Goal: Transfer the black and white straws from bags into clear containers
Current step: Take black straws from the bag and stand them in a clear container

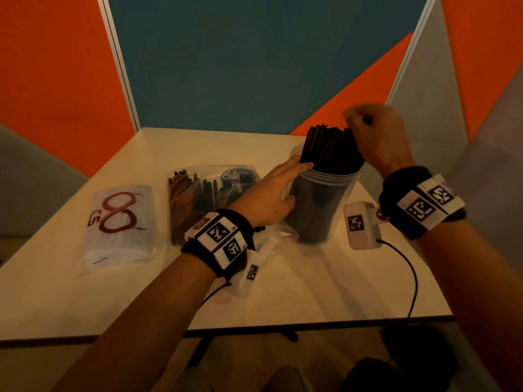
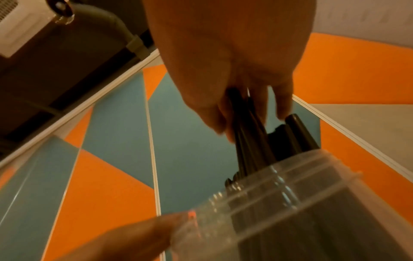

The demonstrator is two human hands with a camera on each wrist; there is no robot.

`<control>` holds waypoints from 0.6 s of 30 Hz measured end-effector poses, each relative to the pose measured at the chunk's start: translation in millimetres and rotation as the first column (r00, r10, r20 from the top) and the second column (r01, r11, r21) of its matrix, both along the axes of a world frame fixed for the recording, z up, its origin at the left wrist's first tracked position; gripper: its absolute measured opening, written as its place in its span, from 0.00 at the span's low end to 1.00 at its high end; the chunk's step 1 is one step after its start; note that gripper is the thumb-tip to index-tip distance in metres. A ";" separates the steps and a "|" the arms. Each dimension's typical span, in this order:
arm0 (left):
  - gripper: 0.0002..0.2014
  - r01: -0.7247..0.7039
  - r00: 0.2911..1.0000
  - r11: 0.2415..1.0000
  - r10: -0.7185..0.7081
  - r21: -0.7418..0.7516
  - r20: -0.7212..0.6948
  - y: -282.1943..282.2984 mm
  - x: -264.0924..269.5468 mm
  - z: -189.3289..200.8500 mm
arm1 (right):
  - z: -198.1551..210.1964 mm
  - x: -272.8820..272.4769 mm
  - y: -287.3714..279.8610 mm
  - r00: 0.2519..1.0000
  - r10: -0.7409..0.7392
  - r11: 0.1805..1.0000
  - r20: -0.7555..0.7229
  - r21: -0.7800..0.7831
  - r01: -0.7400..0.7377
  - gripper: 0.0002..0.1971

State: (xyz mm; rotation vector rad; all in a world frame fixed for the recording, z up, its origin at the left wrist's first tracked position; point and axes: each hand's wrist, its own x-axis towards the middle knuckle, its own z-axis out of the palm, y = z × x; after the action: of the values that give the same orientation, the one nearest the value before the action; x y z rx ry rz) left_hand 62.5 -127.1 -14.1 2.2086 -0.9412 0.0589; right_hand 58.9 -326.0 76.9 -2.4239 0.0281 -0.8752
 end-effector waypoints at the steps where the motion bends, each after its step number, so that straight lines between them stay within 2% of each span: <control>1: 0.36 0.000 1.000 1.000 0.000 -0.003 -0.002 -0.6 0.1 -0.5 | -3.4 0.0 2.0 0.994 0.006 0.996 -0.111 -0.086 -0.016 0.15; 3: 0.37 0.001 1.000 1.000 -0.001 -0.010 -0.007 -1.5 -0.6 -1.2 | -10.3 0.4 6.7 0.969 0.004 0.979 -0.248 -0.197 -0.054 0.16; 6: 0.37 0.008 1.000 1.000 -0.008 -0.014 -0.013 -1.0 -1.4 -0.1 | -17.5 6.5 5.6 0.974 -0.041 0.969 -0.221 -0.246 -0.015 0.19; 9: 0.38 0.020 0.999 1.000 -0.019 0.017 -0.029 1.0 -0.8 2.9 | -25.3 13.7 -0.1 0.936 -0.127 0.944 -0.328 -0.330 0.012 0.26; 11: 0.40 0.023 0.998 0.998 -0.019 0.063 -0.062 4.6 -3.4 6.8 | -26.5 15.3 -3.5 0.910 -0.108 0.941 -0.401 -0.337 -0.037 0.29; 13: 0.45 0.021 0.996 0.994 -0.011 0.110 -0.093 11.8 -8.6 13.7 | -23.1 12.6 -3.3 0.908 -0.071 0.953 -0.412 -0.298 -0.061 0.31; 15: 0.51 0.015 0.994 0.971 0.012 0.240 -0.109 26.2 -10.9 18.5 | -18.1 3.6 2.5 0.933 -0.041 0.971 -0.358 -0.234 -0.047 0.34; 16: 0.53 0.009 0.993 0.934 0.033 0.356 -0.111 35.9 -10.4 19.4 | -17.2 -1.5 7.9 0.953 -0.034 0.975 -0.302 -0.220 -0.035 0.35; 18: 0.55 -0.001 0.990 0.801 0.087 0.599 -0.114 56.8 -7.7 17.7 | -16.5 -18.1 27.8 0.985 -0.003 0.971 -0.174 -0.234 -0.039 0.33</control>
State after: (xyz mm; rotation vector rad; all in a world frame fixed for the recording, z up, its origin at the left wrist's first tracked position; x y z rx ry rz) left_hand 54.8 -70.4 3.6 2.7704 -0.9141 -0.4243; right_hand 40.8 -298.1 60.5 -2.7140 -0.0355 -0.6895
